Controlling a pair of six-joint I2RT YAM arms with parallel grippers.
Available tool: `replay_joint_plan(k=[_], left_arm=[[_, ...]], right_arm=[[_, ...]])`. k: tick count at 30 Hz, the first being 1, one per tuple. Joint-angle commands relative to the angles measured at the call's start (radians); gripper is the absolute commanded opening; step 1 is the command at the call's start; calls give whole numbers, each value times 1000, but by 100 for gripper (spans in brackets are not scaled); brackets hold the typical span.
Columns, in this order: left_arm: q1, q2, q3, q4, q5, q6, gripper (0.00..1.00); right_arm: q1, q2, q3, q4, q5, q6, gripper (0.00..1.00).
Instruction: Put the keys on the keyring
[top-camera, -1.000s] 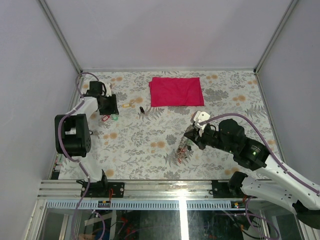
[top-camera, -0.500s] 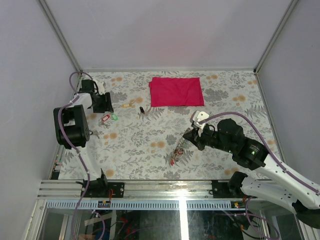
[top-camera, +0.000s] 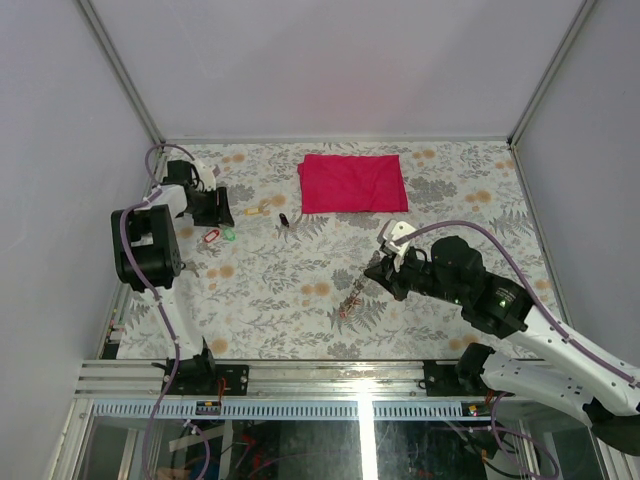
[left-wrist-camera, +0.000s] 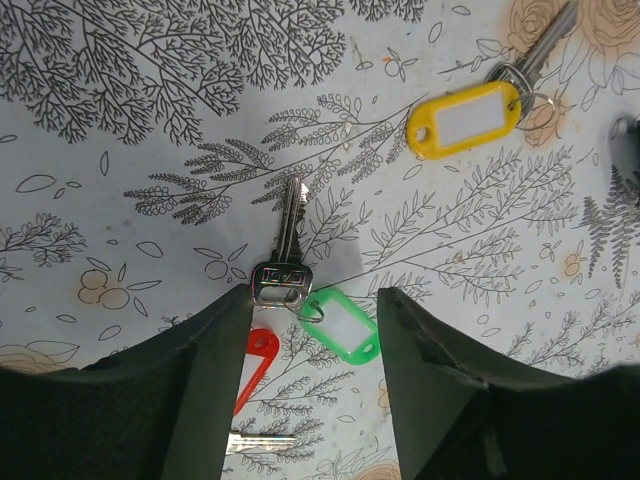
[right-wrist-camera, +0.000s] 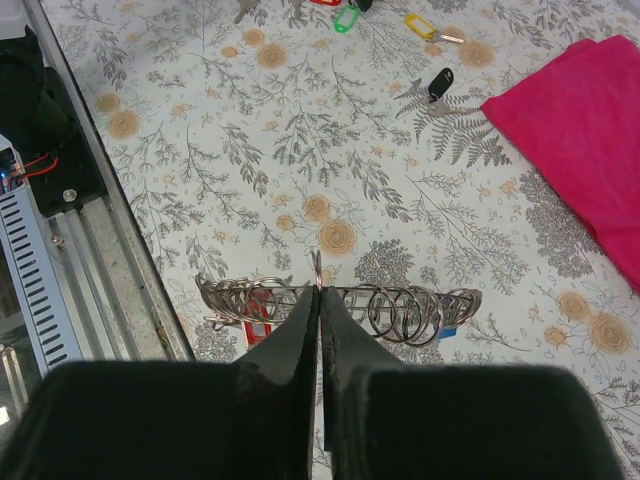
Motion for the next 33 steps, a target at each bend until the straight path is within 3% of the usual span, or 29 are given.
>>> replay_joint_plan(k=[1, 22, 33], left_arm=[[0, 23, 36, -14, 33, 33, 52], [-89, 42, 48, -55, 27, 68, 0], [-200, 19, 31, -101, 149, 215, 0]], right_arm=[[0, 3, 58, 68, -29, 17, 0], [0, -6, 52, 66, -24, 26, 0], [0, -6, 55, 59, -21, 25, 0]])
